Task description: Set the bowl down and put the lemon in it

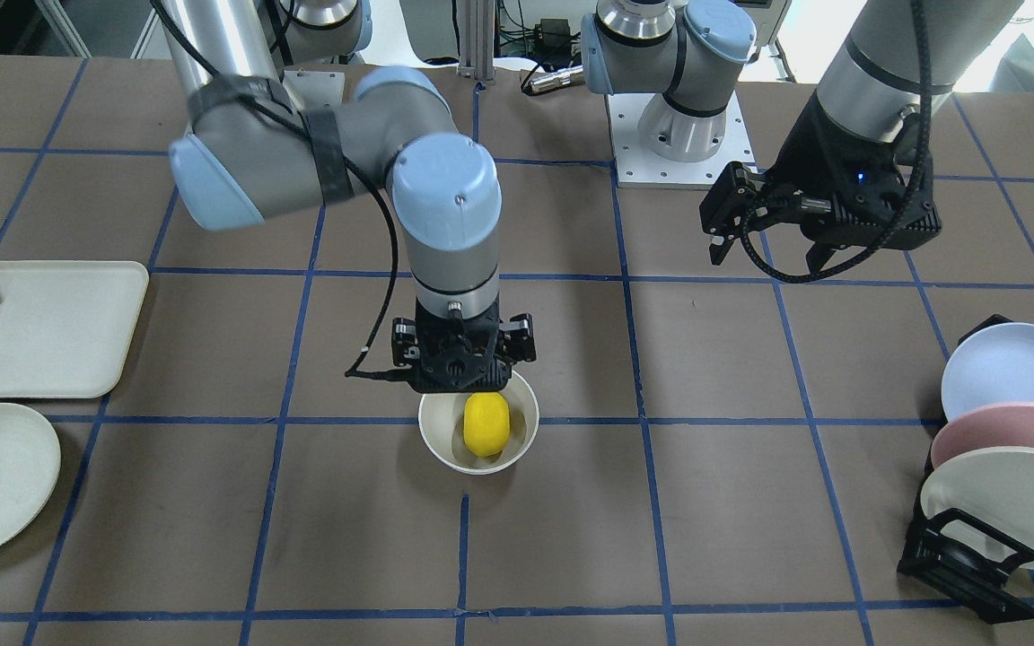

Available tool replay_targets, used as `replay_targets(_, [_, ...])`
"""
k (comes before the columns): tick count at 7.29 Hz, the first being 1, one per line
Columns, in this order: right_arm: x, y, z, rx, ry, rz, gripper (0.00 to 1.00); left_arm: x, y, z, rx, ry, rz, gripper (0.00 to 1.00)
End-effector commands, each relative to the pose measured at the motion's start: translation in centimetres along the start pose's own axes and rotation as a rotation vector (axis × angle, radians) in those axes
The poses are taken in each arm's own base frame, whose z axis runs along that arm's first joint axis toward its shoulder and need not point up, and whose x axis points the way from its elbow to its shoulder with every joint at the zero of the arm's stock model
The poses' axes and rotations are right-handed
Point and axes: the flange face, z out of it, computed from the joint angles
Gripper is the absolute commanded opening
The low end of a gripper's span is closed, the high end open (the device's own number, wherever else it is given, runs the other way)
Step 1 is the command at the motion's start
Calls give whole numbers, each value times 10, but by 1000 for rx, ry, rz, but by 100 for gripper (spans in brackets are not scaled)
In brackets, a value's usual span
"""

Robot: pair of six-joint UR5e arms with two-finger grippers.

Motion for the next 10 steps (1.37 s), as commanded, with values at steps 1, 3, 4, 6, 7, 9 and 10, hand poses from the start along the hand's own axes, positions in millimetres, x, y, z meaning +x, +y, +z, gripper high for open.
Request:
replay_targets(1, [85,32,-105,-30,16,17,100,0,-1,0,0,-3,-2,100])
replay_targets(3, [147,61,-153,-44,22,19,100,-1,-4,-3,4,-5,-6,100])
replay_targets(4, [156,73,-168,-22,8,17,100,-1,-4,-2,3,-5,-6,100])
replay_targets(6, [158,75,-161,-14,7,18,100,-1,-5,0,0,-3,-6,100])
replay_targets(7, [158,74,-166,-3,2,18,100,-1,-5,1,-2,-4,-6,100])
replay_targets(9, [159,73,-168,2,12,19,100,0,-5,2,-5,-2,-5,100])
replay_targets(10, [159,74,-165,-3,17,18,100,0,-6,4,-8,-2,-5,100])
